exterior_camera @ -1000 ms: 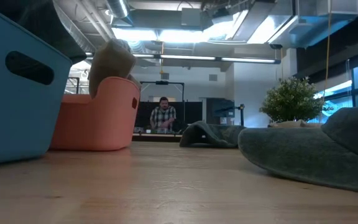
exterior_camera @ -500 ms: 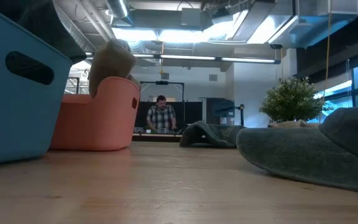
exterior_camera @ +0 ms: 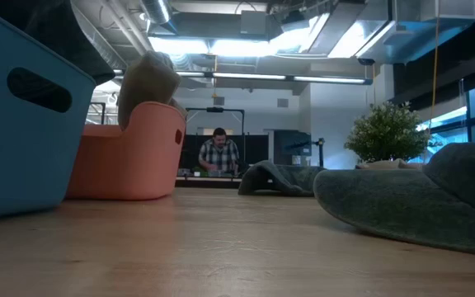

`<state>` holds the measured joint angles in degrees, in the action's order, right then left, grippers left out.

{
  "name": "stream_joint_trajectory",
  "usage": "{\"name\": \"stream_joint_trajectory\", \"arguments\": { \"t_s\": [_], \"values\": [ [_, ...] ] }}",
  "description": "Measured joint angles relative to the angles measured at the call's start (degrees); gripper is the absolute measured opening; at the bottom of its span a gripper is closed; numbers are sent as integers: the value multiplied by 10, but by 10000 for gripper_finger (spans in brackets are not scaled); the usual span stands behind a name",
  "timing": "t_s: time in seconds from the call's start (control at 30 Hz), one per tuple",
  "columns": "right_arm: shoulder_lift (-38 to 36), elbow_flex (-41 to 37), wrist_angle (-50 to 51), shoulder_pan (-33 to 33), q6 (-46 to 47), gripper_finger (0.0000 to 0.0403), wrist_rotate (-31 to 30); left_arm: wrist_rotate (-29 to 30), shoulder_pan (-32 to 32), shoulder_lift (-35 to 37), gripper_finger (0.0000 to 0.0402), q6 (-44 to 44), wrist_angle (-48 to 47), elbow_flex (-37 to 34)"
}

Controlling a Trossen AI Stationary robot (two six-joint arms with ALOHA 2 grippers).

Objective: Pick & Place hat
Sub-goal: Put the bottom gray cap into the blue bin

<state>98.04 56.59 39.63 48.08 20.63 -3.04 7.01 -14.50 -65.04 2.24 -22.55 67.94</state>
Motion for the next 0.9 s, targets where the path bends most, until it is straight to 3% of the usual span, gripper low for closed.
{"name": "stream_joint_trajectory", "arguments": {
  "t_s": [0.27,0.47,0.6,0.83,0.9],
  "values": [
    [-1,-41,-18,6,23,167,-29,0,0,0,125,0,0,0],
    [-3,-73,-91,-2,56,155,-14,0,0,0,124,0,0,0],
    [-2,-90,-153,-2,77,119,-14,0,0,0,125,0,0,0],
    [-1,-94,-157,-2,106,22,-33,0,0,0,125,0,0,0],
    [-1,-94,-157,-2,106,11,-34,0,0,0,125,0,0,0]
  ]
}}
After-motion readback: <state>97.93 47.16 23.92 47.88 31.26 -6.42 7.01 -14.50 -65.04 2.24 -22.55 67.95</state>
